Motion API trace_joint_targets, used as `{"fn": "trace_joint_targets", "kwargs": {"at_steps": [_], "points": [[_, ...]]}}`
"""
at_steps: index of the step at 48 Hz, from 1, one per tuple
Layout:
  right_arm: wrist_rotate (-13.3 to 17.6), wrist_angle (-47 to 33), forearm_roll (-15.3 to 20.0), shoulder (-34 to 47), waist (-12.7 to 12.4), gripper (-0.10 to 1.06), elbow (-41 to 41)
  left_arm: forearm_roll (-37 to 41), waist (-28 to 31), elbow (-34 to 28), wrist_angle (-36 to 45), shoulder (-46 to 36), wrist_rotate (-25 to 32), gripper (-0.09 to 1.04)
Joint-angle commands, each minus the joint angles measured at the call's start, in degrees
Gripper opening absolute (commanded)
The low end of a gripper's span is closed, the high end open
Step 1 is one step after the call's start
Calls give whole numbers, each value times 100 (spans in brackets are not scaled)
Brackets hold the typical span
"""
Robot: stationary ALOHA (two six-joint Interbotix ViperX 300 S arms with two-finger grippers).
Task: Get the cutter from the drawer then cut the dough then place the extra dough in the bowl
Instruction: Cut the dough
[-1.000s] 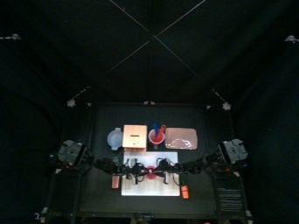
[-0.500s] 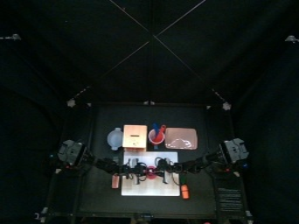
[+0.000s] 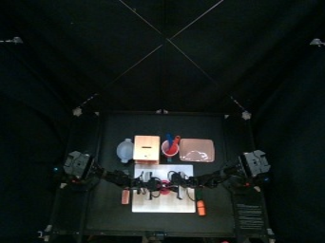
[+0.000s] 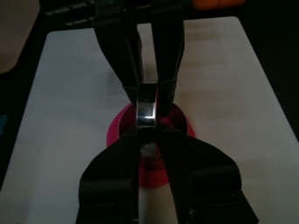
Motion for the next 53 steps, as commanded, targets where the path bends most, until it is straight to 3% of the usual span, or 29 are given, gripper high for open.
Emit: {"fn": "trace_joint_targets", "kwargs": {"at_steps": [1,53], "points": [[141,281,70,88,9,46,44,105,-202,123,255,185,-9,58],[132,352,53,141,0,46,-18,70,-211,176,475,246,-26,58]]}}
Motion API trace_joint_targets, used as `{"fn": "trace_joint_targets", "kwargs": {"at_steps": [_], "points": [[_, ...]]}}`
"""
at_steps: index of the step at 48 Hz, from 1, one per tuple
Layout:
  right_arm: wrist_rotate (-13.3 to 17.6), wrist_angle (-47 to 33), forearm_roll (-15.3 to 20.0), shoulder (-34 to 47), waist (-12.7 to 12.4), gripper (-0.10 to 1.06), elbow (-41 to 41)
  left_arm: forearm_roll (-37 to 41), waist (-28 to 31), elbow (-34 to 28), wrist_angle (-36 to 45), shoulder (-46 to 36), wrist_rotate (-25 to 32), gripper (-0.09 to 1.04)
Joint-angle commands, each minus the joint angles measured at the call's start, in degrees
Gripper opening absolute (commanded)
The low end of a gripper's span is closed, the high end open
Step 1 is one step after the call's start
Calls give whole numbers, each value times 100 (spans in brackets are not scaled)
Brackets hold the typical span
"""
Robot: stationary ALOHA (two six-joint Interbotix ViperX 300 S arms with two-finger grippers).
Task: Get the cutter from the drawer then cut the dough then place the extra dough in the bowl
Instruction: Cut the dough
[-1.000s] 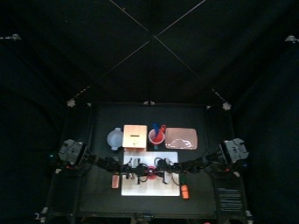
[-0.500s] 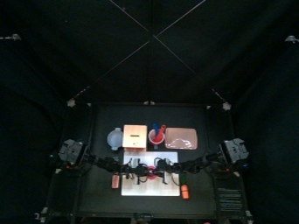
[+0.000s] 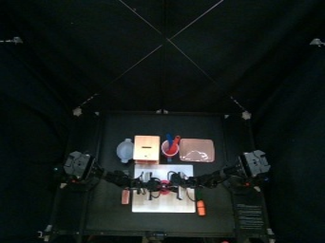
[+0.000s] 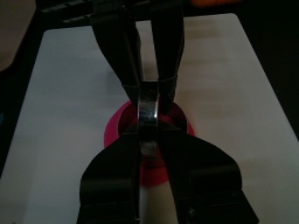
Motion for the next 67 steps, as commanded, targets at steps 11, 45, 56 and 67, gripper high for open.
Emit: {"fn": "trace_joint_targets", "kwargs": {"at_steps": [11,45,56,67], "points": [[141,299,53,141,0,46,18,62,-202,141,439,185,-44,58],[141,299,18,141,-44,46,0,-308,-193,9,650,193,-18,60],[123,334,-35,141,-53,46,-44,-290,-176,-79,835,193,-35,60],[105,352,-167,141,-53,48,-114,-316,-176,-105,791,176,-35,62]]}}
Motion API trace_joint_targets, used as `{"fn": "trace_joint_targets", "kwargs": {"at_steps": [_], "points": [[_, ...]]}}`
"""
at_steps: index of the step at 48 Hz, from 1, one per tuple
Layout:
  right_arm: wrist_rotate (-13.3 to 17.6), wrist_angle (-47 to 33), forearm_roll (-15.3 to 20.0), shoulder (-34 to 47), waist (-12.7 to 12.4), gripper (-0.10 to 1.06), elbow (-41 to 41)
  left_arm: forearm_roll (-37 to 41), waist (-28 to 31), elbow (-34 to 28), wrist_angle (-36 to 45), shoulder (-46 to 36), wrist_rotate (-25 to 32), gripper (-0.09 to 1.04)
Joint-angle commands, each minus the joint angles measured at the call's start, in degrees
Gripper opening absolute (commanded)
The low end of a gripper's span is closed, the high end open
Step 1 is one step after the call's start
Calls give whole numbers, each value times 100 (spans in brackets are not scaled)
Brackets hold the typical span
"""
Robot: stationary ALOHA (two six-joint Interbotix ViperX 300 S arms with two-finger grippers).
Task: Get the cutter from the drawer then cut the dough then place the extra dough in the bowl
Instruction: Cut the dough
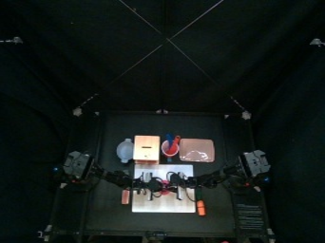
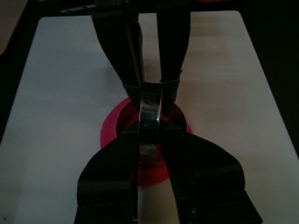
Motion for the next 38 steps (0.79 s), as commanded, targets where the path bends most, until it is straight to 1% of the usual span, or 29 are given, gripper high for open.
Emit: {"fn": "trace_joint_targets", "kwargs": {"at_steps": [1,12,16,19,28,32,38], "points": [[105,176,-44,141,18,48,-18,9,-176,62,369,167,-53,63],[141,149,-26,62,9,48,-26,-62,-176,141,53,53,-62,75],[141,132,-44,0,9,52,-26,-79,-193,185,-105,18,-62,79],[132,123,-53,-44,9,57,-26,-114,-211,237,-264,-18,-53,81],[132,88,-53,-97,9,74,-44,-158,-237,343,-536,-123,-53,82],[132,79,-53,-105,9,78,-79,-193,-237,378,-615,-185,-53,82],[105,79,-114,-167,9,78,-158,-185,-237,413,-765,-299,-44,82]]}}
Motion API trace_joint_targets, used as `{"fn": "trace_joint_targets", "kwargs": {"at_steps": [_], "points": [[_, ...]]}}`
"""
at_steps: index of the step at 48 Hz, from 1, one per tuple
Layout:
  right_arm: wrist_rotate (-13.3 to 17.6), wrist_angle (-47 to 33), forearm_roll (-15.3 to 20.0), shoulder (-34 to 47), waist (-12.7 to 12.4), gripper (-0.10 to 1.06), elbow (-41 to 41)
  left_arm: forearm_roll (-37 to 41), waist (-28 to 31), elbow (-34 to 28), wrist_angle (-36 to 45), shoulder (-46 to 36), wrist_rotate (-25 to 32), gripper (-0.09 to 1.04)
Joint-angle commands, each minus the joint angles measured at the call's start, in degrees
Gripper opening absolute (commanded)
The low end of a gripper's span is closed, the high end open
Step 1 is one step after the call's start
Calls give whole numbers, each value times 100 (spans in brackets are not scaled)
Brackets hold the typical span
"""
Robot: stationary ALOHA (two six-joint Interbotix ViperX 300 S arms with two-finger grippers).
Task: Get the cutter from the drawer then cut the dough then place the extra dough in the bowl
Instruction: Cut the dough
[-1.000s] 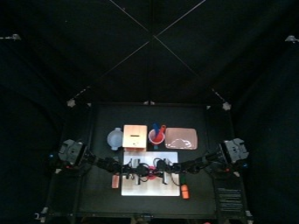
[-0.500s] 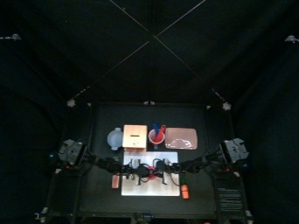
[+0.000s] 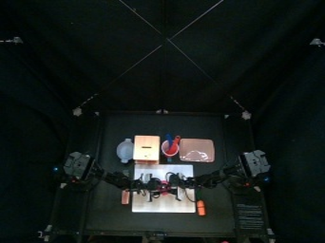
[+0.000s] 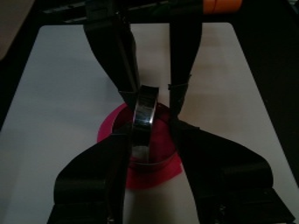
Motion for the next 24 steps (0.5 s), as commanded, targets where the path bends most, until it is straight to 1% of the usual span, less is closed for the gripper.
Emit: {"fn": "trace_joint_targets", "kwargs": {"at_steps": [1,6,17,24], "points": [[0,53,-62,-123,-9,78,-62,-9,-141,202,-62,-132,-26,82],[0,53,-123,-193,-9,78,-97,9,-141,211,-202,-237,0,82],[-9,53,-141,-334,-53,78,-132,149,-105,211,-562,-334,35,82],[-9,53,-220,-457,-79,78,-132,141,-105,193,-712,-431,176,82]]}}
